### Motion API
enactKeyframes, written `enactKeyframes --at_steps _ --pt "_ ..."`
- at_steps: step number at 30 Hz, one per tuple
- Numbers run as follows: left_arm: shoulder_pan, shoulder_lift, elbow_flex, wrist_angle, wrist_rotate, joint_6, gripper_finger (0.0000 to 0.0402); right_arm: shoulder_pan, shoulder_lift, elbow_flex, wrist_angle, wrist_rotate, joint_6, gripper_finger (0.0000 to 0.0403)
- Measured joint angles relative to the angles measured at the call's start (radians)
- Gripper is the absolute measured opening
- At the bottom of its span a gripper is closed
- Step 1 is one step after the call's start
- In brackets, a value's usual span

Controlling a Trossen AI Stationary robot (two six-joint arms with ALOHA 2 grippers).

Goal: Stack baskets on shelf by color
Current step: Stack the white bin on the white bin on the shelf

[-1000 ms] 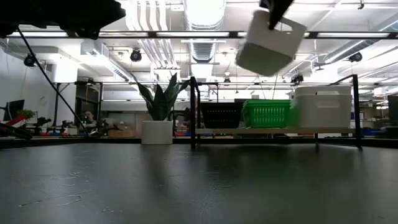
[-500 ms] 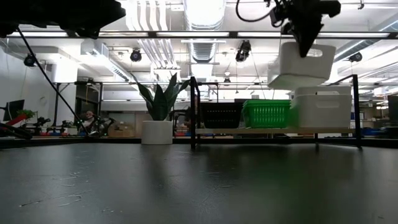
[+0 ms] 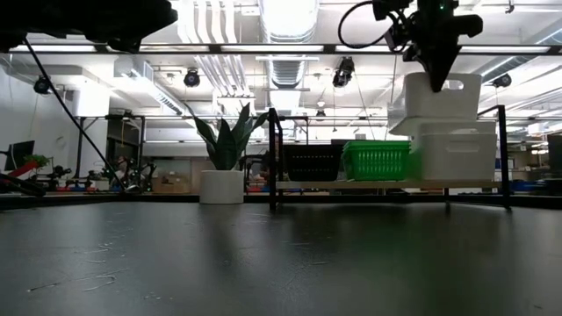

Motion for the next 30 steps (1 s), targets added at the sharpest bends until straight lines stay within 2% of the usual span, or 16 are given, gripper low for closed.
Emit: enactKeyframes --at_steps 24,30 --pt "0.0 -0.002 0.002 0.0 0.0 -0.001 0.0099 -0.023 0.0 -0.174 0.012 0.024 0.037 0.0009" --pt "0.0 -0.002 0.005 0.004 0.0 0.009 0.0099 -0.023 0.008 -0.189 0.009 0.026 0.082 0.0035"
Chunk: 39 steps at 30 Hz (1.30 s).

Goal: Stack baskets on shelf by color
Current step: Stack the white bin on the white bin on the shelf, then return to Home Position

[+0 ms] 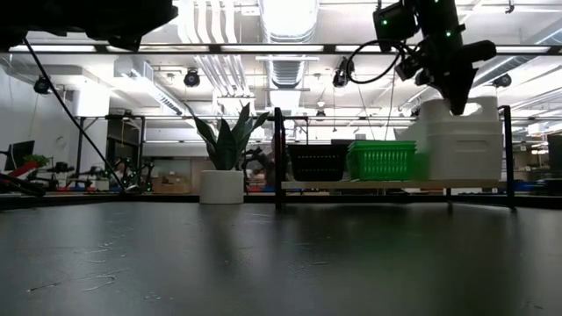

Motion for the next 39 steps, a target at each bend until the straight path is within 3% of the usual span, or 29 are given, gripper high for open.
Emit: enactKeyframes --at_steps 7,15,21,24,27,31,35,39 --pt "0.0 0.0 0.0 0.007 0.0 0.005 0.0099 0.0 0.004 0.027 -0.012 -0.003 0.009 0.0087" --pt "0.0 0.0 -0.004 0.021 0.0 0.006 0.0099 0.001 -0.006 0.137 -0.01 -0.019 0.19 0.0124" --pt "0.0 0.0 -0.006 0.02 0.0 -0.007 0.0099 0.014 -0.034 0.197 -0.004 -0.194 0.338 0.0123" --pt "0.0 0.0 -0.007 0.02 0.0 -0.018 0.0099 0.1 -0.092 0.158 0.08 -0.238 0.368 0.0107" --pt "0.0 0.0 -0.009 0.019 0.0 -0.015 0.0099 0.257 -0.193 0.028 0.389 -0.237 0.367 0.0082" --pt "0.0 0.003 -0.021 0.019 0.0 -0.033 0.0099 0.516 -0.335 -0.3 1.114 -0.213 0.272 0.0045" --pt "-0.014 -0.015 -0.038 -0.047 -0.002 -0.061 0.0099 0.751 -0.354 -0.659 1.806 -0.043 -0.013 0.0015" --pt "-0.027 -0.177 -0.037 -0.311 -0.029 -0.045 0.0099 0.827 -0.329 -0.898 2.29 0.163 -0.318 0.0009"
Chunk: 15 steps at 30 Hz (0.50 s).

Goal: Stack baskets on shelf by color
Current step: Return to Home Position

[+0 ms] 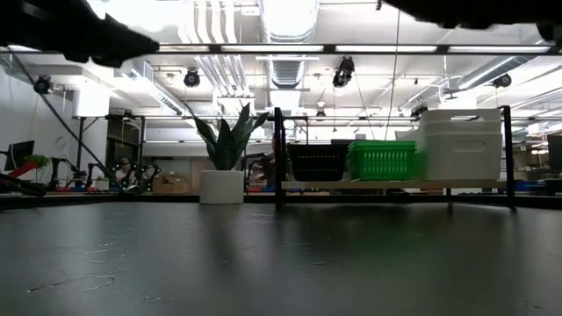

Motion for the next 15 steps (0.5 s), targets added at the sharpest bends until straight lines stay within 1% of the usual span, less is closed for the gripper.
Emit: enactKeyframes --at_steps 2,4,7,12,15 --pt "0.017 -0.093 -0.003 -0.087 -0.039 -0.038 0.0099 -0.024 -0.012 -0.062 0.195 0.02 -0.047 0.0009" --pt "0.03 -0.177 -0.008 -0.131 -0.051 -0.053 0.0099 -0.058 -0.045 -0.111 0.271 -0.01 -0.064 0.0009" --pt "0.04 -0.286 -0.024 -0.169 -0.051 -0.053 0.0099 -0.124 -0.11 -0.165 0.267 -0.087 -0.06 0.0009" --pt "0.04 -0.426 -0.082 -0.197 -0.048 -0.051 0.0099 -0.239 -0.243 -0.243 0.229 -0.19 0.021 0.0009" --pt "0.04 -0.51 -0.13 -0.173 -0.059 -0.05 0.0099 -0.285 -0.33 -0.268 0.168 -0.197 0.045 0.0009"
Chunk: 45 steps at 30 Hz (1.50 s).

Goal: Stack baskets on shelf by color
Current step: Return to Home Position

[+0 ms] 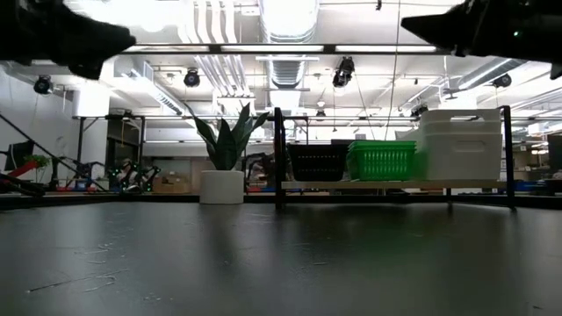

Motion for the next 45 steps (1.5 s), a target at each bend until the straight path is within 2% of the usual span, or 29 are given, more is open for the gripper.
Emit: enactKeyframes --at_steps 5,10,14,25,28,32,40,45 --pt "0.0 -0.117 -0.074 0.023 -0.05 0.016 0.0099 -0.027 -0.141 -0.011 -0.162 -0.004 -0.001 0.0009" --pt "0.0 -0.196 -0.119 0.013 -0.169 0.055 0.0099 -0.03 -0.247 -0.013 -0.281 -0.006 -0.009 0.0009" --pt "0.0 -0.177 -0.12 0.02 -0.23 0.046 0.0099 -0.03 -0.332 -0.016 -0.321 -0.059 -0.039 0.0008" --pt "0.0 -0.133 -0.121 0.006 -0.23 0.054 0.0099 -0.029 -0.549 -0.03 -0.382 -0.133 -0.067 0.0008" --pt "0.0 -0.123 -0.121 0.008 -0.23 0.054 0.0099 -0.029 -0.595 -0.031 -0.439 -0.132 -0.024 0.0008" --pt "0.0 -0.109 -0.122 0.008 -0.23 0.054 0.0099 -0.029 -0.635 -0.031 -0.501 -0.113 0.018 0.0009" --pt "0.0 -0.077 -0.122 0.007 -0.23 0.054 0.0099 -0.029 -0.629 -0.031 -0.528 -0.087 0.018 0.0009" --pt "0.0 -0.055 -0.123 0.007 -0.23 0.054 0.0099 -0.029 -0.631 -0.031 -0.525 -0.087 -0.172 0.0009"
